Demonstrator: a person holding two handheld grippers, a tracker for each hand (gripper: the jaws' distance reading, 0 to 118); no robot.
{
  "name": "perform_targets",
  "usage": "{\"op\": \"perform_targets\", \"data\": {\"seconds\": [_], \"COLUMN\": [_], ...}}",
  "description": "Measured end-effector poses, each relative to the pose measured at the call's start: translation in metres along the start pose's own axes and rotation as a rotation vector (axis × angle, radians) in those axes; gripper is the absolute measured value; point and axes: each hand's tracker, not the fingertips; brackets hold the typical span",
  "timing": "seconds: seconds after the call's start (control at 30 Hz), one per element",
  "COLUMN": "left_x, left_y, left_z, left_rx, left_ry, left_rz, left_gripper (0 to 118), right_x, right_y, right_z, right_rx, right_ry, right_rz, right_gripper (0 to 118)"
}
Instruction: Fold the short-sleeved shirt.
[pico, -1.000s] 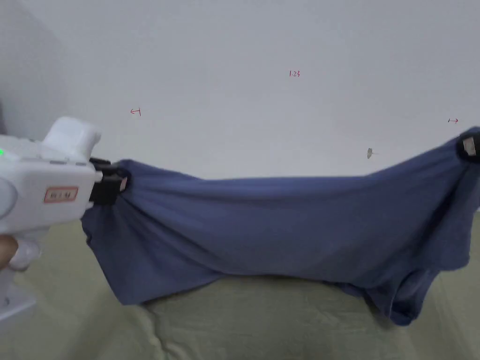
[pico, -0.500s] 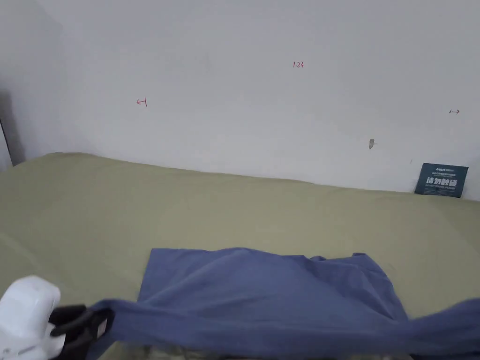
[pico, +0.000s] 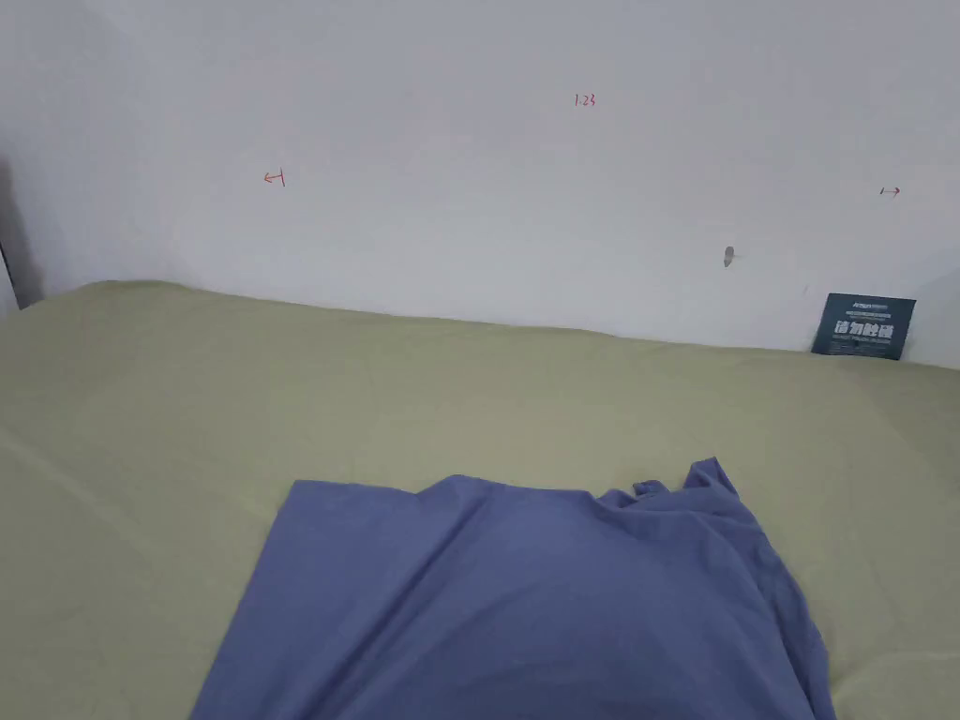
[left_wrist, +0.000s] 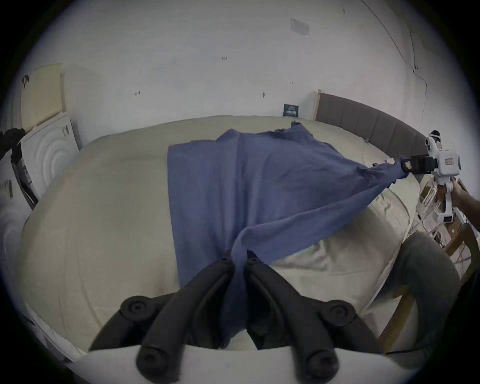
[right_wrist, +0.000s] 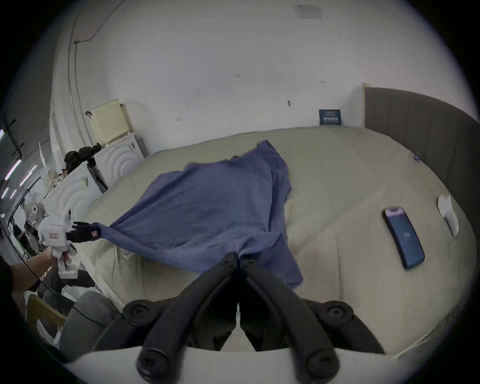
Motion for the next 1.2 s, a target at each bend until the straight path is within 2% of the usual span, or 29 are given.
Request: {"op": "perform_targets", "data": {"seconds": [0.1,0.13,0.2,0.23,0.27,0.3,0.33,0.37,0.43,0.5,0.57,0.67,0.7,0.73,0.77,0.8,0.83,0.87,0.97,1.03,1.07,1.1,1.17,1.2], "left_x": [-0.004,-0.004,-0.004,-0.006,-0.007,-0.001,-0.002,-0.001,0.003,0.021,0.042,0.068,0.074,0.081,0.089,0.095,0.093,0.096,0.096,0.084,0.075,0.068,0.056,0.052], "left_y": [-0.013,-0.016,-0.025,-0.030,-0.033,-0.033,-0.033,-0.031,-0.022,-0.001,0.024,0.046,0.050,0.052,0.053,0.054,0.049,0.047,0.038,0.030,0.024,0.016,0.002,-0.008], "left_z": [-0.003,-0.004,-0.006,-0.008,-0.005,0.007,0.015,0.024,0.041,0.058,0.073,0.089,0.091,0.092,0.093,0.091,0.086,0.083,0.077,0.068,0.061,0.057,0.043,0.036], "left_rx": [-0.008,-0.014,-0.047,-0.082,-0.101,-0.075,-0.057,-0.031,0.032,0.119,0.204,0.341,0.361,0.374,0.374,0.372,0.366,0.359,0.335,0.233,0.175,0.116,-0.005,-0.042], "left_ry": [-0.005,-0.003,0.019,0.037,0.055,0.048,0.045,0.059,0.096,0.217,0.268,0.283,0.312,0.319,0.318,0.327,0.346,0.357,0.277,0.251,0.200,0.175,0.146,0.147], "left_rz": [0.007,0.004,0.015,0.044,0.080,0.140,0.198,0.257,0.304,0.281,0.267,0.261,0.264,0.254,0.234,0.209,0.178,0.164,0.143,0.148,0.153,0.166,0.187,0.193], "left_gripper": [8,15,62,83,89,89,89,89,89,89,89,87,85,80,65,40,7,0,0,0,10,32,96,100], "right_x": [-0.004,-0.004,-0.008,-0.008,-0.008,-0.008,-0.004,-0.004,-0.013,-0.034,-0.054,-0.083,-0.092,-0.099,-0.105,-0.111,-0.115,-0.121,-0.128,-0.129,-0.129,-0.129,-0.121,-0.120], "right_y": [-0.007,-0.007,-0.006,-0.005,-0.003,-0.003,-0.003,0.000,0.010,0.024,0.034,0.040,0.040,0.039,0.038,0.037,0.036,0.035,0.032,0.031,0.032,0.032,0.029,0.030], "right_z": [-0.001,-0.002,-0.006,-0.008,-0.008,-0.005,-0.002,0.003,0.017,0.032,0.043,0.054,0.057,0.059,0.060,0.060,0.062,0.062,0.064,0.065,0.066,0.066,0.062,0.061], "right_rx": [-0.034,-0.064,-0.121,-0.147,-0.172,-0.168,-0.163,-0.156,-0.071,0.020,0.128,0.248,0.281,0.284,0.288,0.285,0.293,0.290,0.274,0.266,0.257,0.253,0.244,0.236], "right_ry": [-0.037,-0.069,-0.118,-0.121,-0.124,-0.129,-0.124,-0.101,-0.112,-0.149,-0.168,-0.198,-0.211,-0.208,-0.211,-0.223,-0.256,-0.238,-0.206,-0.191,-0.192,-0.192,-0.185,-0.190], "right_rz": [-0.013,-0.007,0.024,0.018,0.005,-0.013,-0.044,-0.080,-0.083,-0.021,0.035,0.099,0.113,0.124,0.127,0.138,0.168,0.163,0.170,0.164,0.158,0.153,0.138,0.130], "right_gripper": [0,0,2,9,31,59,80,81,81,81,81,81,78,69,38,2,0,0,0,0,0,0,0,0]}}
